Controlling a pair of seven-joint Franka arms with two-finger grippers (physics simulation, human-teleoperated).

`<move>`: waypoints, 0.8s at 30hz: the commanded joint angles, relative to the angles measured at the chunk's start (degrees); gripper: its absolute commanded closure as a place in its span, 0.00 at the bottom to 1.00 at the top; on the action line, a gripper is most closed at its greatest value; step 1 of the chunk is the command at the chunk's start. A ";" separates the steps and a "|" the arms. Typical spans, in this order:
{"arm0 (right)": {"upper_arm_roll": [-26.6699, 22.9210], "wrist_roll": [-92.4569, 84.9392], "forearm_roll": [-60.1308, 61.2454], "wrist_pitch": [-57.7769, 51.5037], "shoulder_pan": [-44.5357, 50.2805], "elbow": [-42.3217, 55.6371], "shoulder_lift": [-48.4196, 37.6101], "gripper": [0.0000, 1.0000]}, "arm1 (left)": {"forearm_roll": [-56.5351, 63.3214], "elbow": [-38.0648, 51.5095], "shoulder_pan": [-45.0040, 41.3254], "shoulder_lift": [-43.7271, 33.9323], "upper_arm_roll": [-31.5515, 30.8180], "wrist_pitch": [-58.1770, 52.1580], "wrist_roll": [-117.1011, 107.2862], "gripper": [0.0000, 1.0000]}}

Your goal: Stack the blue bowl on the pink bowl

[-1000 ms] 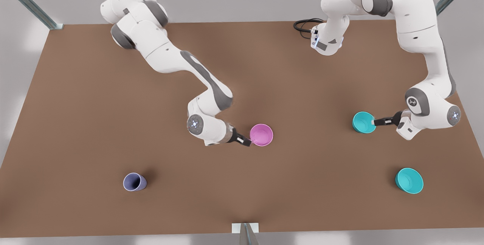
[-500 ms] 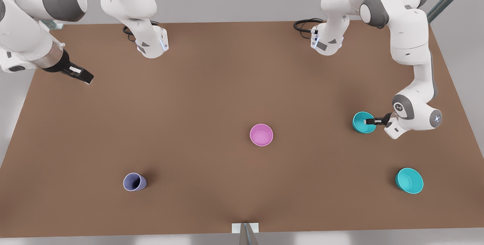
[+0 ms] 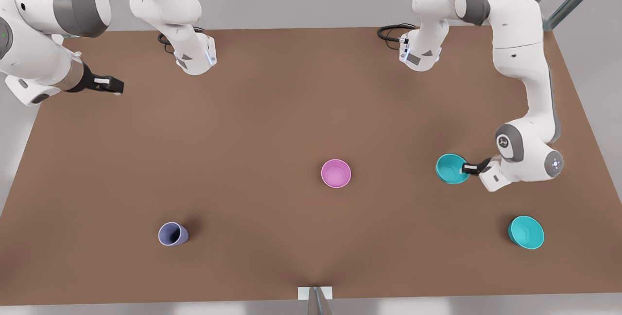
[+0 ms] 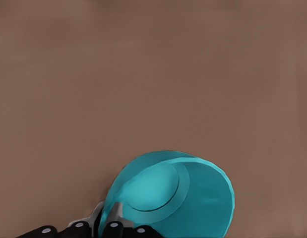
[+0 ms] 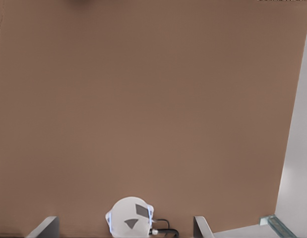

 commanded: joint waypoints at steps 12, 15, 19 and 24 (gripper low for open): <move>-0.01 -14.44 0.01 -0.65 0.33 0.02 0.40 0.00 | -0.85 28.67 -19.81 17.40 -13.09 -12.02 -60.91 0.79; -0.01 -14.44 0.01 -0.65 0.33 0.02 0.49 0.00 | 0.91 26.65 -19.81 16.52 -12.39 -11.49 -61.18 0.79; -0.01 -14.44 0.01 -0.73 0.42 -0.06 0.58 0.00 | 3.10 26.48 -19.20 16.43 -12.30 -11.05 -60.91 0.79; -0.01 -14.44 0.01 -0.73 0.42 -0.06 1.02 0.00 | 2.93 23.14 -18.32 15.73 -11.68 -7.36 -58.71 0.79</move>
